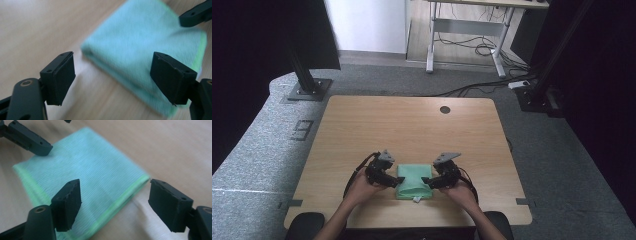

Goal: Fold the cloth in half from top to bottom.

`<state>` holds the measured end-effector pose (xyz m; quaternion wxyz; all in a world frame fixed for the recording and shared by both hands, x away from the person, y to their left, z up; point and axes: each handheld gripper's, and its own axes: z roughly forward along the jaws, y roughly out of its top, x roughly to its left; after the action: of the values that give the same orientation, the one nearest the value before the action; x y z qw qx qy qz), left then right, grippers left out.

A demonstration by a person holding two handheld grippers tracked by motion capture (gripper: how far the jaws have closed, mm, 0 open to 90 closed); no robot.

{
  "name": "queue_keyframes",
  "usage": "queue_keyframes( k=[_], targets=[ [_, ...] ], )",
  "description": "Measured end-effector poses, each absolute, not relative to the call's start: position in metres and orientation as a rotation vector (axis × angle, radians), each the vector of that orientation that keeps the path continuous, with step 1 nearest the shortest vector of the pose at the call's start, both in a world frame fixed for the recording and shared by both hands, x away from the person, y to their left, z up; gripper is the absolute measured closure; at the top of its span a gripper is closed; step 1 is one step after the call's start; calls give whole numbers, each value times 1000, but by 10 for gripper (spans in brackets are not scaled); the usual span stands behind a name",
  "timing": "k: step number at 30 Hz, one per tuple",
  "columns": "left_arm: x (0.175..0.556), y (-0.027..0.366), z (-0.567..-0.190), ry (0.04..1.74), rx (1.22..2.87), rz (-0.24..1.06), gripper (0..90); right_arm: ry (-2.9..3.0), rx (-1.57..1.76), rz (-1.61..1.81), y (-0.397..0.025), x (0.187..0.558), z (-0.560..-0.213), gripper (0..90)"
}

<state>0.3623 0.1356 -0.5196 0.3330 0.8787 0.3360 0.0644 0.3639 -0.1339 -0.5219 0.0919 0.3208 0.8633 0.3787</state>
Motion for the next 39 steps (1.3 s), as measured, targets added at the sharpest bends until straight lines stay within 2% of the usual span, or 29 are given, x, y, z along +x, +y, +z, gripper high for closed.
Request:
queue_keyframes(
  k=[11, 15, 18, 26, 32, 39],
  targets=[
    [350, 133, -529, 872, 2311, 229, 186, 2579, 956, 1034, -137, 343, -541, 207],
    [335, 131, -529, 831, 2314, 220, 156, 2559, 935, 1007, -135, 341, -542, 183],
    [329, 132, -534, 846, 2324, 261, 146, 2538, 946, 1003, -134, 340, -544, 161],
    [332, 135, -544, 899, 2275, 260, 92, 2503, 1014, 1041, -139, 340, -549, 106],
    [335, 137, -549, 920, 2254, 295, 0, 2471, 1048, 1031, -139, 340, -552, 29],
    [342, 137, -549, 938, 2242, 307, 0, 2454, 1064, 1028, -139, 346, -554, 0]
  ],
)
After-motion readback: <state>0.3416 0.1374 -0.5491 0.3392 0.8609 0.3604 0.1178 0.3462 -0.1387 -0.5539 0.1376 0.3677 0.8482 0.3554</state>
